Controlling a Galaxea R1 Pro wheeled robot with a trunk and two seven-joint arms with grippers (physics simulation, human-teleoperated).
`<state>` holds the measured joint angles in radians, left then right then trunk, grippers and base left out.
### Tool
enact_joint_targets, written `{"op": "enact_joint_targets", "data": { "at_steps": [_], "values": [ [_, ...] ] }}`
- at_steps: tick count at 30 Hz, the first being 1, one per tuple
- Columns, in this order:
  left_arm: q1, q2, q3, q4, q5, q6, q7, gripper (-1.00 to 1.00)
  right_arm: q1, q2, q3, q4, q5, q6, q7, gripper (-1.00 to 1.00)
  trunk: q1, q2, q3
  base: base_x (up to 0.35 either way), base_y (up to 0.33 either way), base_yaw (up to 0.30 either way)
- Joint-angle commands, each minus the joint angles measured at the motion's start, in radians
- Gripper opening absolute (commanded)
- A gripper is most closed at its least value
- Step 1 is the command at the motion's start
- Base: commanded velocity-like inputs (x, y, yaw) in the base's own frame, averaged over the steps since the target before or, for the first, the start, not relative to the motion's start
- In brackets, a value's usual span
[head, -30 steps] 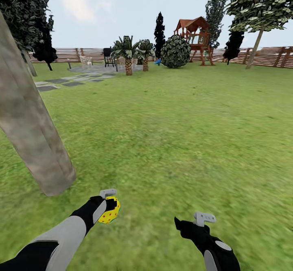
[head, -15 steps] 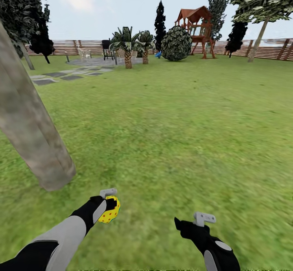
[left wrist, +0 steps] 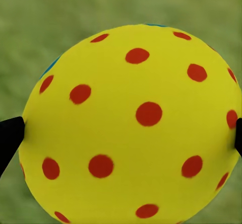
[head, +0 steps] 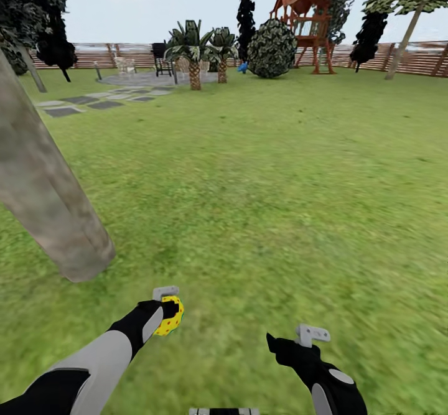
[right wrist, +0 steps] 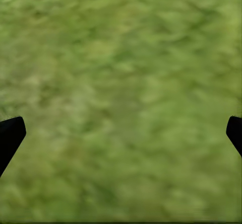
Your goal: Take the three Easter eggs out of the wicker basket on the lawn in the garden, then place them on the lawn next to a single tree (choose any tree) so that all three eggs are next to the same tree and none are left in the basket.
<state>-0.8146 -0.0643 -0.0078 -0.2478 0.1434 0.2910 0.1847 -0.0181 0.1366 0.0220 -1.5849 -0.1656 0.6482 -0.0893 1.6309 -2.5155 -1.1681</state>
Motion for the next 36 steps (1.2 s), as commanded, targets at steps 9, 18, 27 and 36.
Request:
{"op": "enact_joint_targets", "data": {
  "at_steps": [9, 18, 27, 36],
  "values": [
    [0.0, 0.0, -0.001, -0.002, 0.01, 0.002, 0.004, -1.0, 0.0, 0.0, 0.001, -0.001, -0.009, 0.004, -0.009, 1.0, 0.004, -0.003, -0.036, 0.0, 0.0, 0.0],
    [0.0, 0.0, -0.001, -0.002, 0.01, 0.002, 0.004, -1.0, 0.0, 0.0, 0.001, -0.001, -0.01, 0.004, -0.009, 1.0, 0.008, -0.005, -0.071, 0.0, 0.0, 0.0],
    [0.0, 0.0, -0.001, -0.002, 0.01, 0.002, 0.004, -1.0, 0.0, 0.0, 0.002, -0.001, -0.01, 0.004, -0.009, 1.0, 0.011, -0.006, -0.101, 0.0, 0.0, 0.0],
    [0.0, 0.0, -0.001, -0.002, 0.01, 0.002, 0.004, -1.0, 0.0, 0.0, 0.003, -0.001, -0.009, 0.004, -0.01, 1.0, 0.014, -0.008, -0.121, 0.0, 0.0, 0.0]
  ]
}}
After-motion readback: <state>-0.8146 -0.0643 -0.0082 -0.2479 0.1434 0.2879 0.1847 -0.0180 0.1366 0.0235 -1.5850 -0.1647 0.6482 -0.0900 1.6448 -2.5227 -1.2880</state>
